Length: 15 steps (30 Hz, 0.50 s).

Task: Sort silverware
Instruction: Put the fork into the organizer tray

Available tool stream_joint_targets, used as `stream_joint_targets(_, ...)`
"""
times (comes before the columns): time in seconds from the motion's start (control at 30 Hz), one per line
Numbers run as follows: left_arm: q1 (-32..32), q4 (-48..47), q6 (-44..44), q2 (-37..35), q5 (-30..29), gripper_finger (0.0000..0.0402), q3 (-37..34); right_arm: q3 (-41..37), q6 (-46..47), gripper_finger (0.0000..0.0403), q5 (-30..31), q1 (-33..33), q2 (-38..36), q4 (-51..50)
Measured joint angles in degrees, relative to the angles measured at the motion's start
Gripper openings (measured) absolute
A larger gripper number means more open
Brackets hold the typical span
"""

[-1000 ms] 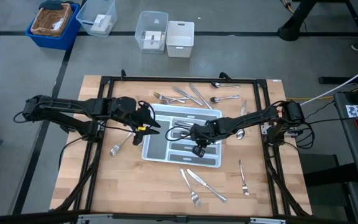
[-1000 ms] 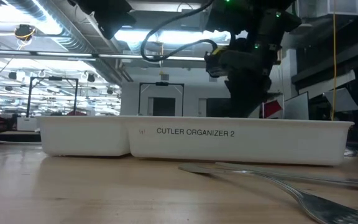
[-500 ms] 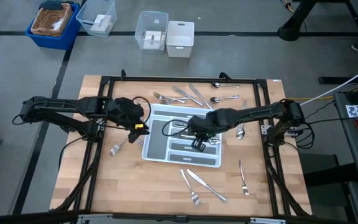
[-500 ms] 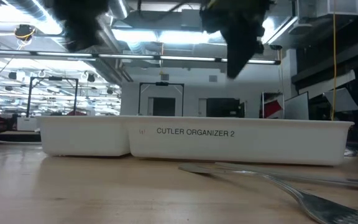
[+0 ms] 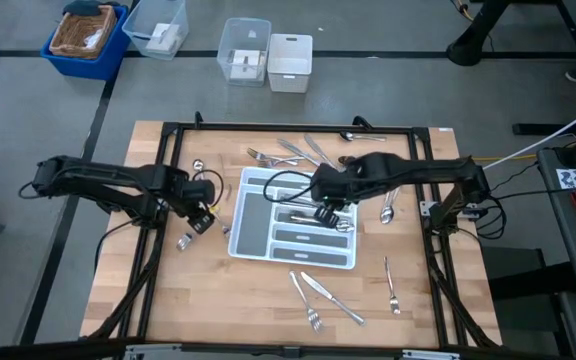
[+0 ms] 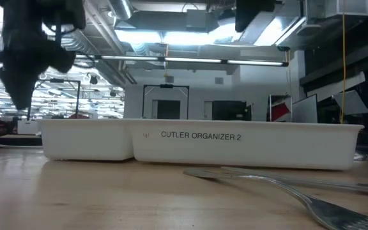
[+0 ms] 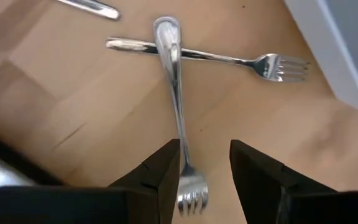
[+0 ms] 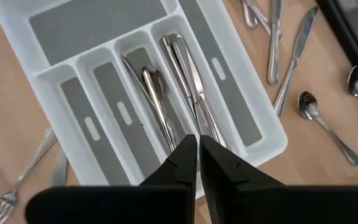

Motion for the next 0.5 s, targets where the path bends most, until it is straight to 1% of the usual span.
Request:
stream_joint_targets(0.23, 0.13, 6.99, -1.08, 0.0, 0.01, 0.0131, -7.81, 6.48, -1.11, 0.0024, 0.01, 0.04, -0.02, -4.64)
stream_joint_targets(0.3, 0.12, 8.73, -1.14, 0.17, 0.05, 0.0131, -9.54, 7.44, -1.69, 0.0024, 0.02, 0.09, -0.02, -5.51)
stream_joint_targets(0.4, 0.12, 8.9, -1.22, 0.27, 0.17, 0.0131, -11.84, 8.36, -1.7, 0.0024, 0.02, 0.09, -0.02, -6.8)
stream_joint_targets(0.5, 0.12, 12.65, -1.87, 0.33, 1.66, 0.0131, -14.06, 8.34, -1.7, 0.0024, 0.01, 0.09, -0.04, -7.87)
